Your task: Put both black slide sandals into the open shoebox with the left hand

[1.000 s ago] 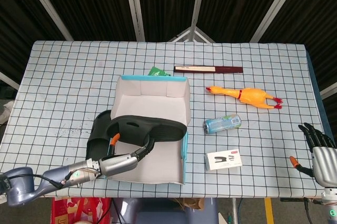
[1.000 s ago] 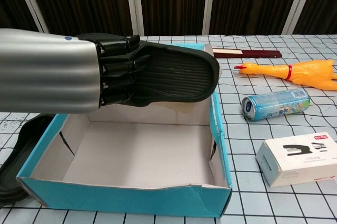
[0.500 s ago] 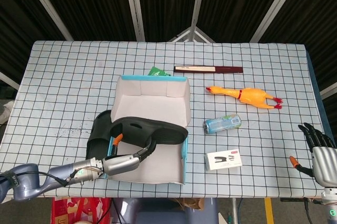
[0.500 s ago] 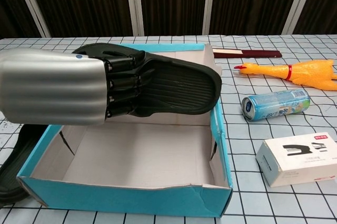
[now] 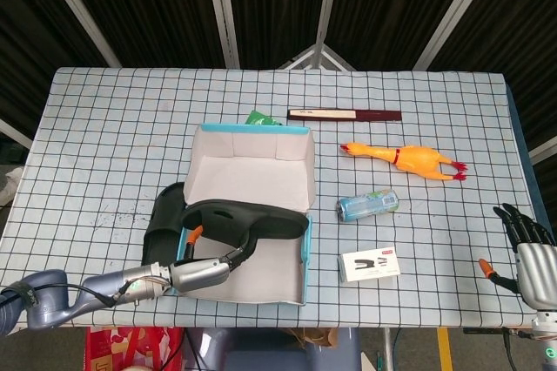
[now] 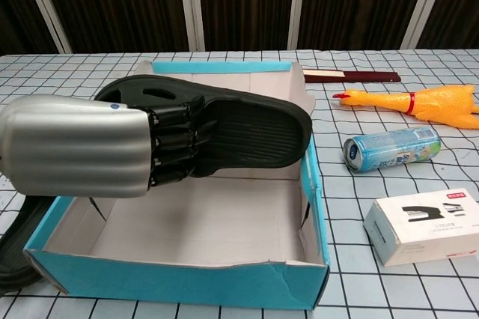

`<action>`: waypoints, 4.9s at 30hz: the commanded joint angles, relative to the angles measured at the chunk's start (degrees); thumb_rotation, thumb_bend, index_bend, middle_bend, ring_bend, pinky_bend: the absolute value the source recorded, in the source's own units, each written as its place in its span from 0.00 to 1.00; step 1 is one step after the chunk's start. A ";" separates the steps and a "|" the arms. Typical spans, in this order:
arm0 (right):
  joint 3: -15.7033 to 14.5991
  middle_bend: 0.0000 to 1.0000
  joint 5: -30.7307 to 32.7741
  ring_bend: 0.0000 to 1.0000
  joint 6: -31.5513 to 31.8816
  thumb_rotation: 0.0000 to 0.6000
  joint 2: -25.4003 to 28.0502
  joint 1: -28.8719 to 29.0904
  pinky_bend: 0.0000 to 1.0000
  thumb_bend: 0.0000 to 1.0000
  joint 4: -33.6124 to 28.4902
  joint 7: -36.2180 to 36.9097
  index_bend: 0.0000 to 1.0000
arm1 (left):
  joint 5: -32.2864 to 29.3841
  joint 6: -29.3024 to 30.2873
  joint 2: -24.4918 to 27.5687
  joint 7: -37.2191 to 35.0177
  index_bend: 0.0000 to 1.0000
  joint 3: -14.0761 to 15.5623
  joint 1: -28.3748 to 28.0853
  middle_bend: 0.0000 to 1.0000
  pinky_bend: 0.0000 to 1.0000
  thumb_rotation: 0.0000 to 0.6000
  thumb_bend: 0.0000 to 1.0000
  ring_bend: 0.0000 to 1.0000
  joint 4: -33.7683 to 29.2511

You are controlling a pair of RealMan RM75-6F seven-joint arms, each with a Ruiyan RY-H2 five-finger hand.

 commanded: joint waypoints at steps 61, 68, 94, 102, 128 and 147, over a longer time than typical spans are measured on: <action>-0.10 0.12 -0.37 0.17 0.35 1.00 0.39 -0.24 0.20 0.25 -0.28 1.20 0.14 | -8.58 -2.00 -5.26 -14.57 0.55 7.05 -2.69 0.52 0.23 1.00 0.58 0.15 7.14; -0.14 0.12 -0.43 0.17 0.48 1.00 0.38 -0.32 0.20 0.25 -0.35 1.13 0.14 | -8.58 -0.95 -5.12 -12.70 0.40 6.31 -2.67 0.36 0.23 1.00 0.40 0.14 6.94; 0.02 0.12 0.07 0.17 0.14 1.00 0.34 -0.24 0.20 0.25 -0.52 0.97 0.14 | -10.96 -3.28 -2.10 -5.70 0.19 4.36 -1.98 0.11 0.19 1.00 0.19 0.07 2.10; 0.12 0.12 0.28 0.17 0.00 1.00 0.26 -0.17 0.20 0.25 -0.37 0.98 0.14 | -11.91 -2.24 1.80 -3.60 0.18 2.75 -1.24 0.10 0.18 1.00 0.19 0.06 -3.15; -0.14 0.12 -0.16 0.17 0.26 1.00 0.28 -0.36 0.20 0.25 -1.17 0.09 0.14 | -37.41 29.61 18.44 -32.36 0.20 0.96 24.12 0.25 0.14 0.86 0.19 0.04 -11.39; -0.28 0.12 0.72 0.17 -1.48 1.00 0.04 0.31 0.20 0.25 -1.43 -1.43 0.14 | -56.36 11.50 12.31 -49.96 0.09 -0.53 19.77 0.12 0.13 0.80 0.19 0.00 -4.75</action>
